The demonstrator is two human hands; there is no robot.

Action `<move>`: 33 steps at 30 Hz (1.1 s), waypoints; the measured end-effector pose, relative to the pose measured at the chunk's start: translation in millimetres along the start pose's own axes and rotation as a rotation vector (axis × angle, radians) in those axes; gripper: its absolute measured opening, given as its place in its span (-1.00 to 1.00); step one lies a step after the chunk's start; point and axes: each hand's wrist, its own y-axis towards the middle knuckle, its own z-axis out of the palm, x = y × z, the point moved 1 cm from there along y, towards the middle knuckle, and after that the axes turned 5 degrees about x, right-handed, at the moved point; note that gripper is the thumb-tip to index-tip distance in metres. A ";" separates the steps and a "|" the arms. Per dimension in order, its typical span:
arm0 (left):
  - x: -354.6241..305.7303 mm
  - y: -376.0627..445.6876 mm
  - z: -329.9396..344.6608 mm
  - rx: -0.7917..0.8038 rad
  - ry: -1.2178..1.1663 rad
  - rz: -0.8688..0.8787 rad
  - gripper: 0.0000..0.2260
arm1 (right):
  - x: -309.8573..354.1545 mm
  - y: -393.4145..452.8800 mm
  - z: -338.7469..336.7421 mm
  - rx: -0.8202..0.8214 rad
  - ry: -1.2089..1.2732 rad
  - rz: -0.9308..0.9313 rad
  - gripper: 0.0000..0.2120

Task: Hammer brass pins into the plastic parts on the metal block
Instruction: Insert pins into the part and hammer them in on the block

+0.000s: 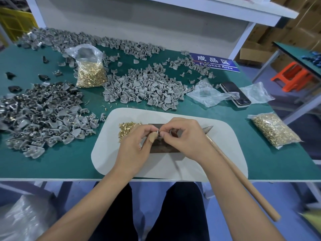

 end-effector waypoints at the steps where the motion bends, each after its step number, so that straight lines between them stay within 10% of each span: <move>1: 0.0 -0.1 0.2 -0.004 -0.006 -0.004 -0.75 | -0.6 1.4 0.6 -0.002 0.005 -0.003 -0.87; 33: 1.4 4.4 2.5 0.032 -0.069 -0.076 -0.88 | -4.7 -21.3 19.2 -0.262 -0.056 0.111 -0.86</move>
